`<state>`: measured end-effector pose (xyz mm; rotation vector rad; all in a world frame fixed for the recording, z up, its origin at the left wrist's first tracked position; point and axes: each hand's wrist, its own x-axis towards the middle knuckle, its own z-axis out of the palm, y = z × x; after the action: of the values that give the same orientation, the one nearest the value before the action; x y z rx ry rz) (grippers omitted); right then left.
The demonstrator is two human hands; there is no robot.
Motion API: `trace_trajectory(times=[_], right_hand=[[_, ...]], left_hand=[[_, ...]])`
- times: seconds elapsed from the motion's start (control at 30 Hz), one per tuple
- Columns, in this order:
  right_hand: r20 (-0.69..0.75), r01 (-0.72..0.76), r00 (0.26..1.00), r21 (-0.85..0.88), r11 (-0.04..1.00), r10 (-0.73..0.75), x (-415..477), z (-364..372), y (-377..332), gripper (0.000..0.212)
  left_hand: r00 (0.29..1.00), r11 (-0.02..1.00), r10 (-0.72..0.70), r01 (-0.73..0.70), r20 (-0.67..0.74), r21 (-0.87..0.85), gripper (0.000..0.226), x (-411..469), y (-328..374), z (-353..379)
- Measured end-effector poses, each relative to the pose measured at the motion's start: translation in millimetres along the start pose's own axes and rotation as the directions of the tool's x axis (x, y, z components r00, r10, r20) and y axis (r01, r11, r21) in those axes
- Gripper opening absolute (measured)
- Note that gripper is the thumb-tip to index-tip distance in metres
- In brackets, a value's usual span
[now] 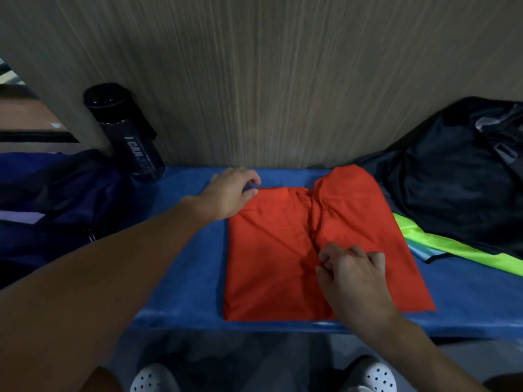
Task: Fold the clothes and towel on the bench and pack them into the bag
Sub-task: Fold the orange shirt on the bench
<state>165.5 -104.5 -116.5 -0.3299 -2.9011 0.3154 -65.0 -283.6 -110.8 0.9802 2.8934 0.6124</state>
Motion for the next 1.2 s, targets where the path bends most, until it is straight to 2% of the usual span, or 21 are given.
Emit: trace_trajectory(times=[0.1,0.17,0.23,0.33,0.47,0.6,0.73,0.83,0.9,0.97,1.03,1.1,1.2], right_hand=[[-0.043,0.020,0.999,-0.068,0.997,-0.023,-7,-1,-5,0.027],[-0.061,0.084,0.994,-0.106,0.991,-0.091,-13,-2,-10,0.044],[-0.029,0.199,0.979,-0.115,0.973,-0.204,-20,1,-13,0.055],[0.118,0.311,0.948,-0.156,0.938,-0.295,-29,13,-6,0.063],[0.224,0.328,0.931,-0.162,0.931,-0.289,-33,20,7,0.068],[0.229,0.338,0.926,-0.148,0.929,-0.301,-32,19,13,0.068],[0.224,0.348,0.920,-0.097,0.933,-0.320,-31,19,16,0.063],[0.092,0.196,0.975,0.089,0.976,-0.204,-27,4,25,0.056],[-0.012,0.028,1.000,0.158,0.987,-0.027,-22,-9,37,0.054],[-0.057,-0.157,0.984,0.180,0.971,0.169,-17,-22,51,0.046],[-0.019,-0.326,0.943,0.153,0.933,0.333,-17,-30,63,0.046],[0.075,-0.443,0.896,0.119,0.888,0.437,-19,-34,74,0.057],[0.159,-0.530,0.846,0.148,0.835,0.509,-21,-37,84,0.075]], left_hand=[[0.996,0.995,0.084,-0.081,-0.043,0.060,0.035,-19,9,1],[0.982,0.973,0.188,-0.182,-0.028,0.144,0.049,-36,19,4],[0.970,0.942,0.238,-0.243,0.052,0.232,0.063,-50,28,11],[0.961,0.932,0.134,-0.205,0.241,0.298,0.081,-62,31,22],[0.937,0.925,0.112,-0.220,0.330,0.311,0.085,-62,26,24],[0.913,0.917,0.117,-0.250,0.390,0.312,0.083,-55,27,23],[0.859,0.919,0.128,-0.291,0.496,0.266,0.088,-40,33,16],[0.845,0.928,0.160,-0.305,0.511,0.214,0.086,-28,45,12],[0.877,0.921,0.215,-0.329,0.430,0.209,0.082,-17,61,10],[0.880,0.874,0.342,-0.426,0.329,0.234,0.078,-1,84,8],[0.825,0.788,0.480,-0.555,0.298,0.266,0.075,19,110,8],[0.758,0.695,0.570,-0.651,0.318,0.306,0.071,40,135,9],[0.699,0.615,0.591,-0.713,0.403,0.337,0.071,65,162,12]])
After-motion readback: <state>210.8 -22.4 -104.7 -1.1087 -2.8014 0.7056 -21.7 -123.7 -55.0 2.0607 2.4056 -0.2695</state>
